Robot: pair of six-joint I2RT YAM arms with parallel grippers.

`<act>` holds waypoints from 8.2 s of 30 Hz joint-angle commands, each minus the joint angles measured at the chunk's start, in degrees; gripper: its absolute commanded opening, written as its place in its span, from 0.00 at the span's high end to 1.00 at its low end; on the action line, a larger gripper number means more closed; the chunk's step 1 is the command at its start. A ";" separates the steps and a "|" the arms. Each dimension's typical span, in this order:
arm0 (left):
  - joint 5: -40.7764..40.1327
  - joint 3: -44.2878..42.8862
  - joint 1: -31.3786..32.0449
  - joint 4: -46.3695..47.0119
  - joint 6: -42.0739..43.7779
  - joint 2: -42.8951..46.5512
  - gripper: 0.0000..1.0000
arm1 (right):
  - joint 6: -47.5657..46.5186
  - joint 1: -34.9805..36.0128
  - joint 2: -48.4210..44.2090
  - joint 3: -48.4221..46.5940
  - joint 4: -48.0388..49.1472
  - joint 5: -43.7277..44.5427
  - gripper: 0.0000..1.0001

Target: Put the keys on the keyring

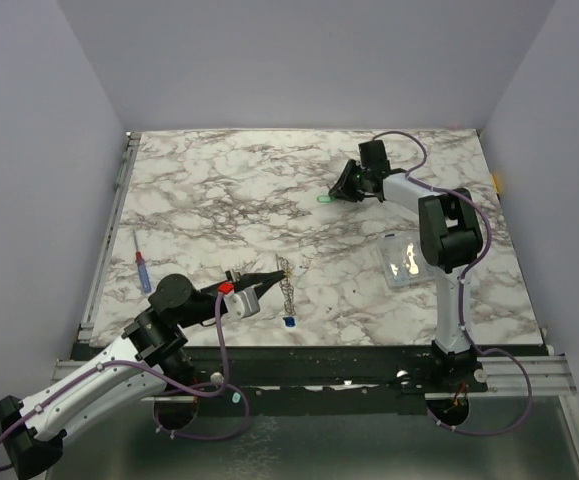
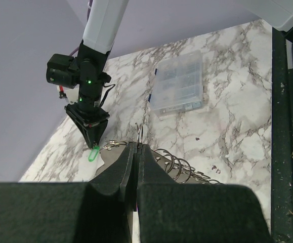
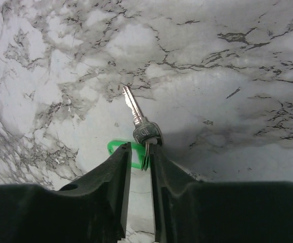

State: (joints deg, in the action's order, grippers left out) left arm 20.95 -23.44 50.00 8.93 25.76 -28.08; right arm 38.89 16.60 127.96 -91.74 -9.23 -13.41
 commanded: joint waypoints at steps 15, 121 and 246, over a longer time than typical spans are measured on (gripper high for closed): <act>0.93 0.37 0.15 2.20 -0.42 0.34 1.00 | -4.88 -0.43 -2.36 4.37 4.94 -4.32 0.99; 14.15 -18.76 0.10 -28.39 23.62 -7.61 1.00 | -53.84 28.05 -38.09 6.93 -43.32 -53.92 0.99; -2.99 -6.41 3.47 10.37 -9.08 -14.05 1.00 | -46.94 30.05 -81.53 45.96 6.15 -30.53 0.99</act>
State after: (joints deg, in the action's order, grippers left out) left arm 21.34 -30.30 53.28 14.02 17.74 -41.76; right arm -8.47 46.35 47.05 -45.15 -2.66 -33.47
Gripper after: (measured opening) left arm 0.017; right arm 0.015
